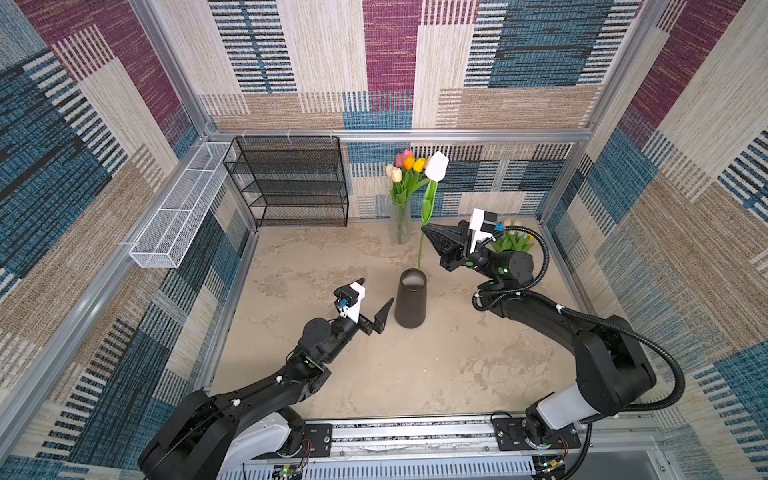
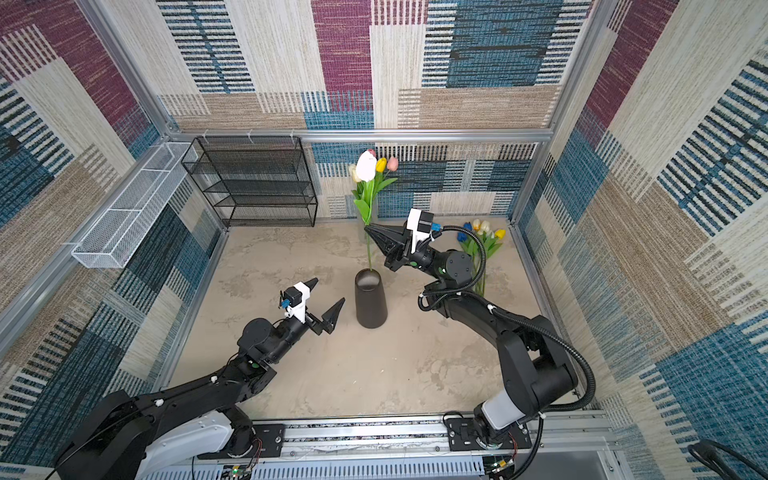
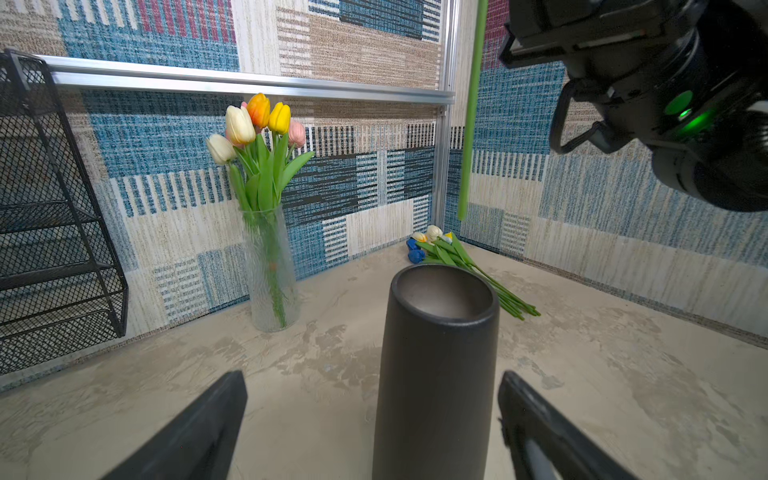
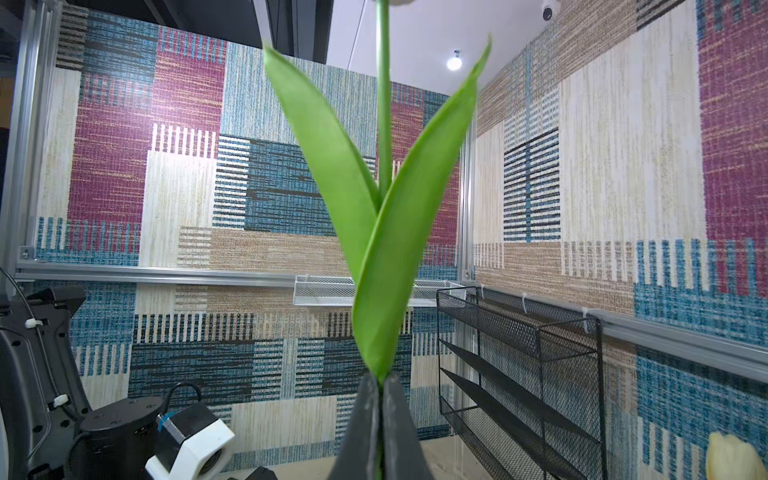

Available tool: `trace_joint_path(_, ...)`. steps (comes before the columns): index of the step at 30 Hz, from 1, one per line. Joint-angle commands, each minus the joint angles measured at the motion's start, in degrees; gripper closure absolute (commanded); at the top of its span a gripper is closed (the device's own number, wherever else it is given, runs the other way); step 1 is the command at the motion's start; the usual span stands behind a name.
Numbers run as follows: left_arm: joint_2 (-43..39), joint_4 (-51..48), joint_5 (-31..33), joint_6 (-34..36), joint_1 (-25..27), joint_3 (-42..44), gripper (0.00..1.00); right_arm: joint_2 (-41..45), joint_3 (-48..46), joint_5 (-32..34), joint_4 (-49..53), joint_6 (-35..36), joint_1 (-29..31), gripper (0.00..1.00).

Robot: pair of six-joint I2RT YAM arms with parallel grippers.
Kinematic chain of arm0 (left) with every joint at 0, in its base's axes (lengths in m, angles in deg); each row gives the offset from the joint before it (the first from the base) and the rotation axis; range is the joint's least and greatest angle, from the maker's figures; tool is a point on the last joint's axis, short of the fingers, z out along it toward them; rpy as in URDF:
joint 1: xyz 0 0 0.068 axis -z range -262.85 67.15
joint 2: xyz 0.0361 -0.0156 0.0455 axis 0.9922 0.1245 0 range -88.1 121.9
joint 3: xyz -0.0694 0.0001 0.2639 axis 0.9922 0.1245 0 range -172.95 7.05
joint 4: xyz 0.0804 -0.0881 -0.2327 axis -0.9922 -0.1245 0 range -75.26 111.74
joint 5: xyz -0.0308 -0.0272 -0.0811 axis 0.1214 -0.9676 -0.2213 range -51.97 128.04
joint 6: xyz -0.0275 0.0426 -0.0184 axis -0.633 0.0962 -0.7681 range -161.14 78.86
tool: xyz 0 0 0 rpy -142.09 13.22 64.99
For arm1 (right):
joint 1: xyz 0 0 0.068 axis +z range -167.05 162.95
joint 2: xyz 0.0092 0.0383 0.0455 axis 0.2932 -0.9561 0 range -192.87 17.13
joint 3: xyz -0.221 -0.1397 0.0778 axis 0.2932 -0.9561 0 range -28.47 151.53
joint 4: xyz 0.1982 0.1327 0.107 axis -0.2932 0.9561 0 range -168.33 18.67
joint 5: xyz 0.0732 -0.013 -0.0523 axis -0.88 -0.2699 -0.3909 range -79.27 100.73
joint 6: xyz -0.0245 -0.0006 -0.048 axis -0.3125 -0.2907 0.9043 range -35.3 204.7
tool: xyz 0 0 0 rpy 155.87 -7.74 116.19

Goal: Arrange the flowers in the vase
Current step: 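Lower the white tulip stem into the black vase with the right gripper and open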

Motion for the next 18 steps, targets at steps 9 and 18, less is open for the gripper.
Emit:
trace_joint_path(9,-1.37,1.06,2.38,1.58,-0.08,1.72,0.03,-3.14,-4.16,-1.15,0.14,0.8,1.4,1.0)
trace_joint_path(18,1.32,1.95,1.58,2.04,-0.13,0.7,0.03,-4.23,-7.53,-1.13,7.88,9.96,1.65,0.88)
